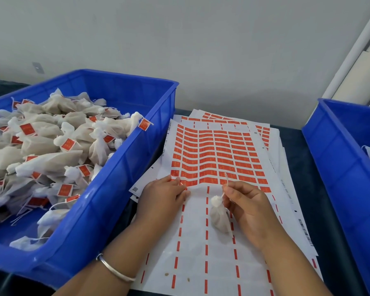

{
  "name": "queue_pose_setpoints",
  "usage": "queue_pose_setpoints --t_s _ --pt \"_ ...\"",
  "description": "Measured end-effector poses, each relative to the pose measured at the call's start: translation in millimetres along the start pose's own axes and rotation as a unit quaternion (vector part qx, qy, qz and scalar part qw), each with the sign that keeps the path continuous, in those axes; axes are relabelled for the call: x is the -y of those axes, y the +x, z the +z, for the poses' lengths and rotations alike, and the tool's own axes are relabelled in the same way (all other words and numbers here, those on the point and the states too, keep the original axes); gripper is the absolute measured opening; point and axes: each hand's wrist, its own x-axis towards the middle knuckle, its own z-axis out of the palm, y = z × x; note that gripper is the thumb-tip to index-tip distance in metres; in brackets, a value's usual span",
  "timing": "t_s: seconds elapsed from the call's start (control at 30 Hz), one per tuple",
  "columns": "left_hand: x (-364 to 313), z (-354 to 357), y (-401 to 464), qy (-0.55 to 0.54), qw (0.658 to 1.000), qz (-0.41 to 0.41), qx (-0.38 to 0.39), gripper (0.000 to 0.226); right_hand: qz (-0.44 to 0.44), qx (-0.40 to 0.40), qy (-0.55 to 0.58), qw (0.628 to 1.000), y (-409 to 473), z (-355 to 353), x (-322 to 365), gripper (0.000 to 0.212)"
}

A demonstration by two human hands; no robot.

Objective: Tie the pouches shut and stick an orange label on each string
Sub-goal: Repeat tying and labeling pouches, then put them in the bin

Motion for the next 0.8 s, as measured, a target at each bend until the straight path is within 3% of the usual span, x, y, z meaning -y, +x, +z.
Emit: queue_pose_setpoints --t_s 0.27,0.37,0.57,0.8 --pt "0 -1 -2 -0.018 0.999 0.003 -0.043 0.042 -0.001 -0.001 0.013 1.0 -1 1 3 0.019" --pt "0 -3 -2 -0.073 0.995 -0.027 -0.069 0.041 -0.008 0.0 0.026 1.0 -1 1 4 0.019" --pt "-3 -8 -1 -0.106 0.989 -0.068 -0.073 0.031 -0.023 -0.002 0.049 0.999 -3 0 9 0.023" --pt "-6 -9 1 -0.086 0.993 -0.058 -0.054 0.031 -0.041 0.001 0.031 0.999 -5 0 12 0.014"
